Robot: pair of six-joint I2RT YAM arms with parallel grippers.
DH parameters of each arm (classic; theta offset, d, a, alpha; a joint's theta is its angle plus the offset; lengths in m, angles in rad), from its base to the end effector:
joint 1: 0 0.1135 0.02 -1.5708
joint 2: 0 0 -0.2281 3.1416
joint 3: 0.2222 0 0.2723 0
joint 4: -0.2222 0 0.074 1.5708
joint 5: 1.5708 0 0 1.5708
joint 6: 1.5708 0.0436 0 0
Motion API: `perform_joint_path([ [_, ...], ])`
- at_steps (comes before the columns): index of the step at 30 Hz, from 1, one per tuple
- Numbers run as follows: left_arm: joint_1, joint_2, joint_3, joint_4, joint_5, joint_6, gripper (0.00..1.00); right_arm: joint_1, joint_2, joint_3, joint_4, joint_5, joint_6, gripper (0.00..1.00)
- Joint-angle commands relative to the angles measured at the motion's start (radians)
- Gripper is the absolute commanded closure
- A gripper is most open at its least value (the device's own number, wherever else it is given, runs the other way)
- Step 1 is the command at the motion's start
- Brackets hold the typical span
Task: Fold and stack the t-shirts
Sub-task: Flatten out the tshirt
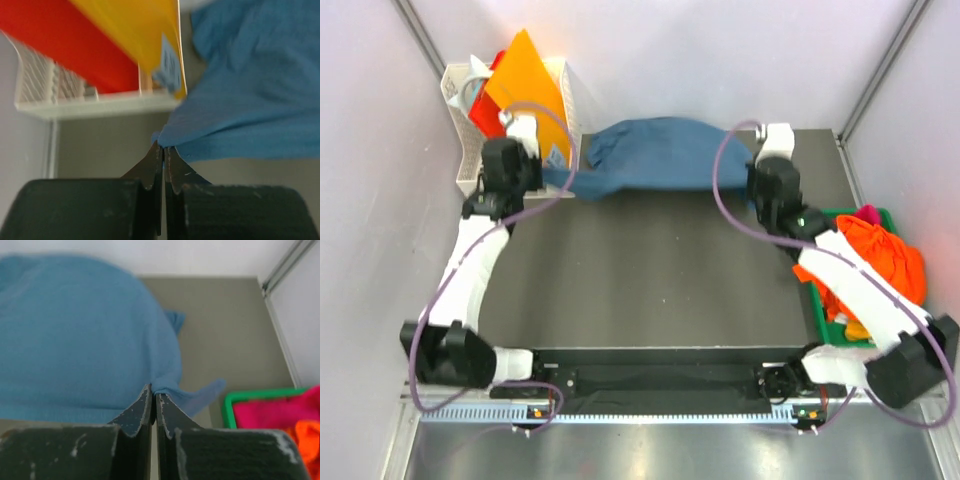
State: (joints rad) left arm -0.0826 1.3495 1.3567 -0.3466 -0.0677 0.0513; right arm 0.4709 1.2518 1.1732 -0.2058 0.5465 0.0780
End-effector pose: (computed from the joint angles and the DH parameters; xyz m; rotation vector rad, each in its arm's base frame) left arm 0.3450 -0.0256 0.3588 0.0821 1.9079 0.0435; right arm 0.2997 0.1271 0.3378 0.0193 1.8143 -0.1183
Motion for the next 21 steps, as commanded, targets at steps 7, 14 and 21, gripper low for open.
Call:
perform_joint_path([
  [7, 0.004, -0.512, -0.108, -0.300, 0.086, 0.018, 1.00, 0.289, -0.399, -0.081, -0.223, 0.321, 0.143, 1.00],
  [14, 0.004, -0.492, -0.011, -0.335, 0.077, -0.024, 1.00, 0.348, -0.373, 0.014, -0.230, 0.386, 0.100, 1.00],
  [21, 0.006, -0.343, -0.077, -0.123, 0.043, -0.030, 1.00, 0.152, -0.209, -0.020, -0.087, 0.134, 0.100, 1.00],
])
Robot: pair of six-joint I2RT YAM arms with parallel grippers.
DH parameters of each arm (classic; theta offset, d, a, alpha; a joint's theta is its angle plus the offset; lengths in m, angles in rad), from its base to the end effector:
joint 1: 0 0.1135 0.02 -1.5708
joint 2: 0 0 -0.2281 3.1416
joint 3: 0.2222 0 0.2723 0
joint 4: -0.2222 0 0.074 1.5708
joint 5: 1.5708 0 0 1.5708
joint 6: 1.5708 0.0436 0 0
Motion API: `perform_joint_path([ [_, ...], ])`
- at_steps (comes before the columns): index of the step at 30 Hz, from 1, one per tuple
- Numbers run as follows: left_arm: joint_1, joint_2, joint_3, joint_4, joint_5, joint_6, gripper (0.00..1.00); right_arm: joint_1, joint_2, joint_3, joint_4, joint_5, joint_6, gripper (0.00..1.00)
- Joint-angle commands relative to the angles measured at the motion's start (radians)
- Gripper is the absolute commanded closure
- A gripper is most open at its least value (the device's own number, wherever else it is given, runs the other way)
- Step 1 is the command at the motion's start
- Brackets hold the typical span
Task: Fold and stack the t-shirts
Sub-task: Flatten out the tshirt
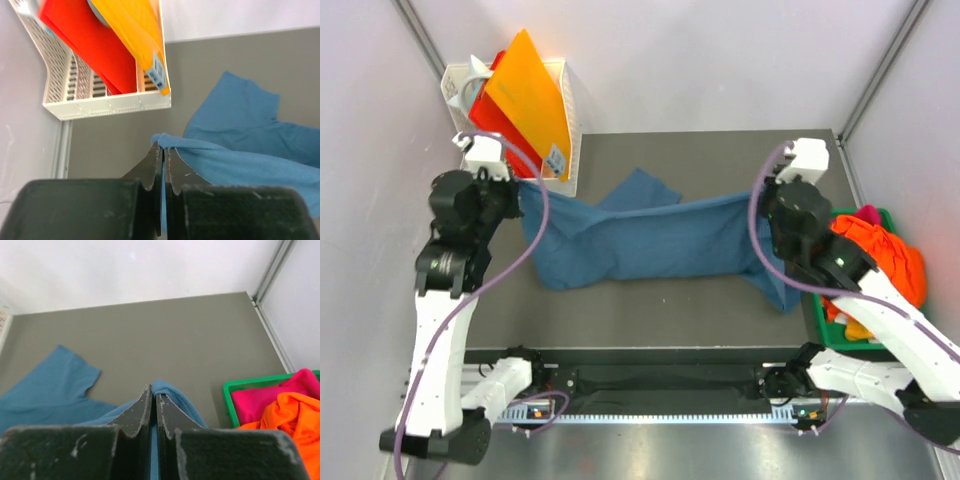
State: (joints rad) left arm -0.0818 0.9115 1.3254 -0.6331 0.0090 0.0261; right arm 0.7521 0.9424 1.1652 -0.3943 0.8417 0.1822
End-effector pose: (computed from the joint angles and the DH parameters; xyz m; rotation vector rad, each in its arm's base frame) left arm 0.2134 -0.0179 0.4300 0.1030 1.7873 -0.0480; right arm 0.1925 0.1356 0.3977 0.1268 1.6801 -0.0325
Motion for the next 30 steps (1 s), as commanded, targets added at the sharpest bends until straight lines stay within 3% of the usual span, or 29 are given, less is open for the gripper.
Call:
perform_joint_path([
  [1, 0.005, 0.154, -0.066, 0.200, -0.037, -0.002, 1.00, -0.213, 0.126, -0.012, 0.133, -0.202, 0.009, 1.00],
  [5, 0.013, 0.407, 0.015, 0.317, -0.063, 0.028, 1.00, -0.356, 0.371, 0.106, 0.193, -0.299, -0.003, 1.00],
  [8, 0.014, 0.668, 0.231, 0.316, -0.073, 0.035, 1.00, -0.424, 0.594, 0.332, 0.170, -0.314, -0.015, 1.00],
  [12, 0.011, 1.005, 0.666, 0.222, -0.084, 0.000, 1.00, -0.459, 0.824, 0.653, 0.097, -0.300, -0.038, 1.00],
  [18, 0.002, 1.275, 1.111, 0.171, -0.101, 0.003, 1.00, -0.465, 1.059, 1.051, 0.020, -0.288, -0.096, 1.00],
  [22, 0.002, 1.311, 1.241, 0.249, -0.115, 0.006, 1.00, -0.453, 1.073, 1.153, 0.089, -0.302, -0.122, 1.00],
  [30, 0.004, 1.185, 1.261, 0.438, -0.132, 0.001, 1.00, -0.362, 0.891, 0.998, 0.347, -0.282, -0.250, 1.00],
])
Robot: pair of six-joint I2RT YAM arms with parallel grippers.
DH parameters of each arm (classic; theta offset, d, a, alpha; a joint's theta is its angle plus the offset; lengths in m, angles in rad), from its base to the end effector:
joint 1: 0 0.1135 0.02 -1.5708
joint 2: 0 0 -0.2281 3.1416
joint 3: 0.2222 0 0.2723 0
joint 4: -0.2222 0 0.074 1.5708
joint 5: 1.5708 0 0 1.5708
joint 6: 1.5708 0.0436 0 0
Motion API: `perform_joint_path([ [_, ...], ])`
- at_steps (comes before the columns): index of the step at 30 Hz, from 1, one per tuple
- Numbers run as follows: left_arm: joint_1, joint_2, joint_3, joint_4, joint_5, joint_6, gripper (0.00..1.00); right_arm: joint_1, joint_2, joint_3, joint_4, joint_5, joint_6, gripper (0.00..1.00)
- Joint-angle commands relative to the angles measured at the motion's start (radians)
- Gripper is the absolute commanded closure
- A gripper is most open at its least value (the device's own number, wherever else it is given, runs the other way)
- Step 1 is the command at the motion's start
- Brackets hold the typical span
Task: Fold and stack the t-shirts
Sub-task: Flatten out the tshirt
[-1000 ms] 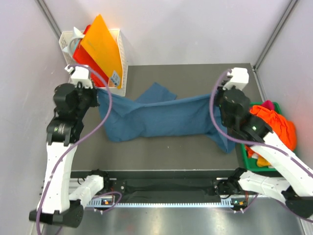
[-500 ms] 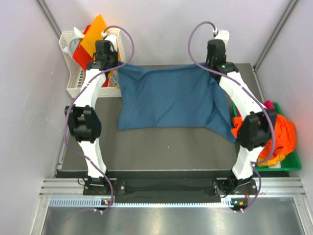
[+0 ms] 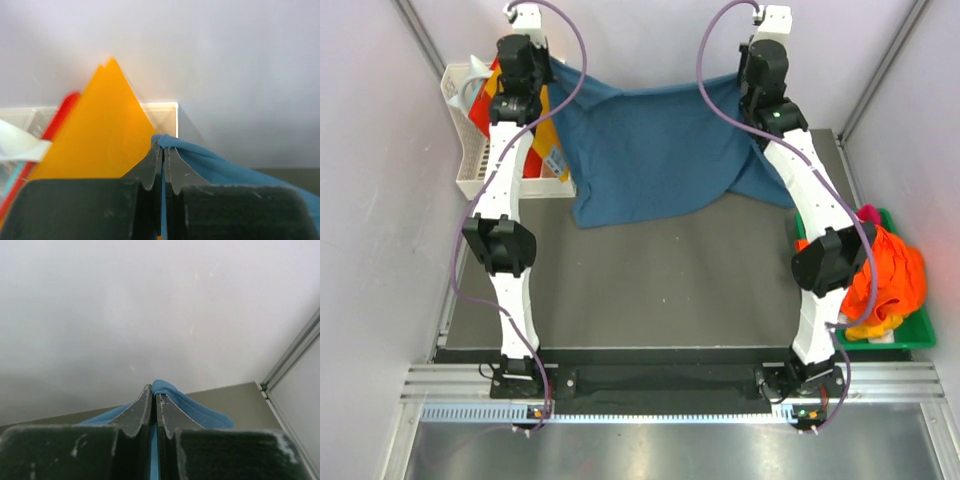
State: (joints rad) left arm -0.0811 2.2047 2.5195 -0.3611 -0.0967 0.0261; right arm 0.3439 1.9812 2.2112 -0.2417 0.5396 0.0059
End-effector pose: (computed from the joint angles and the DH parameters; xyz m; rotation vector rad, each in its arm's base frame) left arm 0.5050 -0.0368 0.4311 0.0120 1.6169 0.0357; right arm 0.4475 0.1365 0.4403 0.1546 1.5753 -0.1532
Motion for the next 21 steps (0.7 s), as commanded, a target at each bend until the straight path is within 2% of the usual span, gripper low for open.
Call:
perform_joint_path([
  [1, 0.003, -0.108, 0.058, 0.172, -0.031, 0.009, 1.00, 0.046, -0.153, -0.086, 0.199, 0.022, -0.070, 1.00],
  [4, 0.003, -0.108, -0.025, 0.151, -0.024, 0.032, 1.00, 0.037, -0.150, -0.175, 0.179, 0.034, -0.046, 1.00],
  [6, 0.003, -0.125, -0.140, 0.104, -0.020, 0.023, 1.00, 0.037, -0.159, -0.250, 0.176, 0.034, -0.012, 1.00],
  [7, 0.003, -0.141, -0.199, 0.105, -0.017, 0.020, 1.00, 0.038, -0.171, -0.350, 0.185, 0.033, 0.026, 1.00],
  [8, 0.003, -0.166, -0.353, 0.122, -0.017, 0.015, 1.00, 0.040, -0.200, -0.405, 0.197, 0.031, 0.041, 1.00],
  [11, 0.001, -0.320, -0.636, 0.217, 0.008, 0.024, 1.00, 0.047, -0.257, -0.583, 0.234, 0.026, 0.097, 1.00],
  [16, 0.003, -0.465, -0.853, 0.183, 0.057, 0.029, 1.00, 0.082, -0.347, -0.764, 0.200, 0.040, 0.141, 1.00],
  [21, 0.003, -0.690, -1.060, 0.108, 0.153, 0.046, 1.00, 0.154, -0.479, -0.906, 0.144, 0.082, 0.170, 1.00],
])
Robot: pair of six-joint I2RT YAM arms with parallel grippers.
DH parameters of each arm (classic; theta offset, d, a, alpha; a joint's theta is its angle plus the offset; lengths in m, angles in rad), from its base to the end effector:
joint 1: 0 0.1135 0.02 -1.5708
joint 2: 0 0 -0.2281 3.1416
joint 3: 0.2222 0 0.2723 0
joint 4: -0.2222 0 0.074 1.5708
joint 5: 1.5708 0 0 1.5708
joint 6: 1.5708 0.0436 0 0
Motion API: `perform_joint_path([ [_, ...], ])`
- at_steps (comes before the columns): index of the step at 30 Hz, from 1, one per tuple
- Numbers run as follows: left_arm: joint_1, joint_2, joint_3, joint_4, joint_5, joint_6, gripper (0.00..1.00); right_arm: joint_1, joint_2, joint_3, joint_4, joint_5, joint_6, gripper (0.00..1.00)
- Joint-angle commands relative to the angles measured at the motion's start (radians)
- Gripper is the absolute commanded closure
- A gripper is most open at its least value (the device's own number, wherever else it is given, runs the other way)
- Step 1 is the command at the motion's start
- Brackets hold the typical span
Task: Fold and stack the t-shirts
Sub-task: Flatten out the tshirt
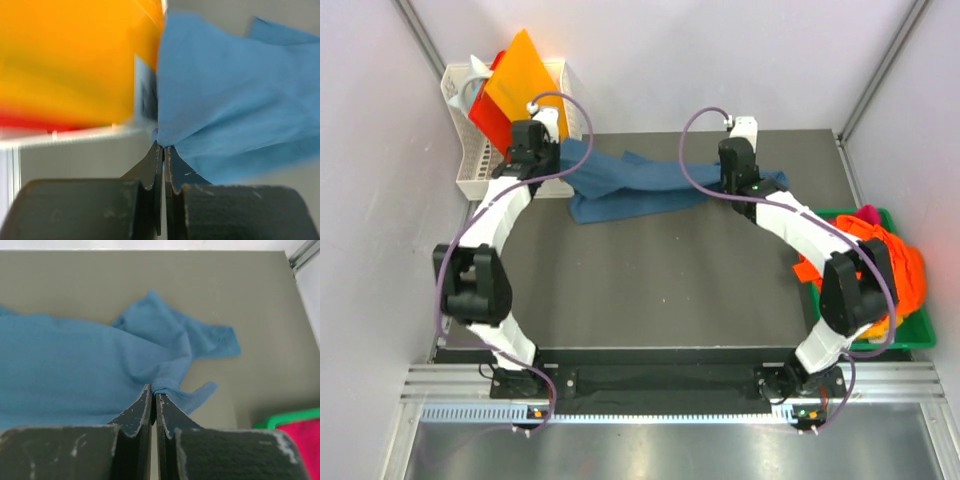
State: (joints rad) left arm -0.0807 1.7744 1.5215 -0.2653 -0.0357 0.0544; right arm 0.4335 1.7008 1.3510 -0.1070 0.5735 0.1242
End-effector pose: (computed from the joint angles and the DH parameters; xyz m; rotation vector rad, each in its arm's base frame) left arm 0.4391 -0.0340 0.2703 0.1194 2.0853 0.0213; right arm 0.3901 0.1545 0.2562 0.0528 1.9558 -0.2157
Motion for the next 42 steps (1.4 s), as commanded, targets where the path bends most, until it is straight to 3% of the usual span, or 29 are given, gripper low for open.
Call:
perform_joint_path([
  [1, 0.002, -0.286, -0.082, -0.009, 0.108, 0.021, 1.00, 0.074, -0.240, -0.084, -0.003, 0.049, 0.060, 1.00],
  [8, 0.001, -0.499, -0.237, -0.254, 0.244, 0.065, 1.00, 0.177, -0.378, -0.214, -0.199, 0.094, 0.187, 1.00],
  [17, 0.002, -0.690, -0.405, -0.489, 0.283, 0.139, 1.00, 0.315, -0.494, -0.312, -0.452, 0.117, 0.357, 1.00],
  [32, 0.001, -0.744, -0.319, -0.899, 0.387, 0.315, 1.00, 0.533, -0.494, -0.290, -0.839, 0.103, 0.626, 1.00],
  [42, 0.001, -0.724, -0.314, -1.158, 0.464, 0.467, 1.00, 0.580, -0.464, -0.271, -0.968, -0.004, 0.707, 1.00],
])
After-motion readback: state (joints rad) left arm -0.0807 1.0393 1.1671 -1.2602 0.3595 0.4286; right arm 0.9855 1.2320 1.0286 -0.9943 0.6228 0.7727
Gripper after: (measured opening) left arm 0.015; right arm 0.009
